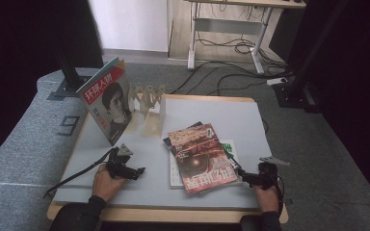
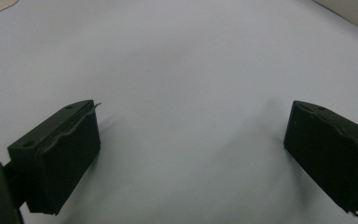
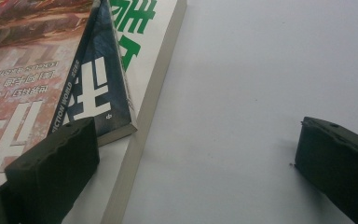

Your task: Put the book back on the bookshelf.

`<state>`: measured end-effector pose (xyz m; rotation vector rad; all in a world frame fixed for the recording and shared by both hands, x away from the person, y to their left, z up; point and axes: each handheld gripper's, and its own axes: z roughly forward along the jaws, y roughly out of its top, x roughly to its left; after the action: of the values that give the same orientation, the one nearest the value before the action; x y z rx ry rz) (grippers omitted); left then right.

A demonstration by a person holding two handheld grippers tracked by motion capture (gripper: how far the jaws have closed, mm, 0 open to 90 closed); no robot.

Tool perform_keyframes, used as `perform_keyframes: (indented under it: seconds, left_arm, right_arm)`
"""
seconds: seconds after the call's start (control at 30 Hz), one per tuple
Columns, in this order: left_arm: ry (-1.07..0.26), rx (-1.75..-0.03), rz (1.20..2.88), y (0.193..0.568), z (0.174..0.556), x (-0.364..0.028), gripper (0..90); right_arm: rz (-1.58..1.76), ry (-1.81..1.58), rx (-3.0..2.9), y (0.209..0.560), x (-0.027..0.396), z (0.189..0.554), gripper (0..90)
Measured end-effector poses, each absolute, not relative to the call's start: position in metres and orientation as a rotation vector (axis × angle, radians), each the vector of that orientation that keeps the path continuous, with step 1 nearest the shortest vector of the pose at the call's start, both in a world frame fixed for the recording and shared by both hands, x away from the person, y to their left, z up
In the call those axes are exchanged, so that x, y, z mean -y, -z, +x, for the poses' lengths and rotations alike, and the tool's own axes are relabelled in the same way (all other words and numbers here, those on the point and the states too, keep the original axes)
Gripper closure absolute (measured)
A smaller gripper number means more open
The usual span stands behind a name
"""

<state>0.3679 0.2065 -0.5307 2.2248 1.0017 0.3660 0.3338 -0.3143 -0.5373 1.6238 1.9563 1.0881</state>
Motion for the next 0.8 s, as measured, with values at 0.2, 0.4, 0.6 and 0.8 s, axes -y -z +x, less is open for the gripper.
perform_keyframes:
  seconds: [0.2, 0.4, 0.6, 0.8]
  left_arm:
    - [-0.341, -0.992, 2.226, 0.531, 0.369, -0.207, 1.1]
    - [-0.310, -0.989, 2.227, 0.529, 0.370, -0.208, 0.0]
    - [-0.246, -0.957, 2.191, 0.522, 0.369, -0.209, 1.4]
    - [-0.298, -0.869, 2.220, 0.507, 0.369, -0.196, 0.1]
  right_arm:
    - [1.623, -1.088, -1.956, 0.537, 0.314, 0.334, 0.0]
    - [1.586, -1.064, -1.972, 0.533, 0.311, 0.333, 0.8]
    - [1.513, -1.063, -1.981, 0.521, 0.305, 0.328, 0.8]
    - [1.452, -1.064, -1.994, 0.514, 0.301, 0.322, 0.8]
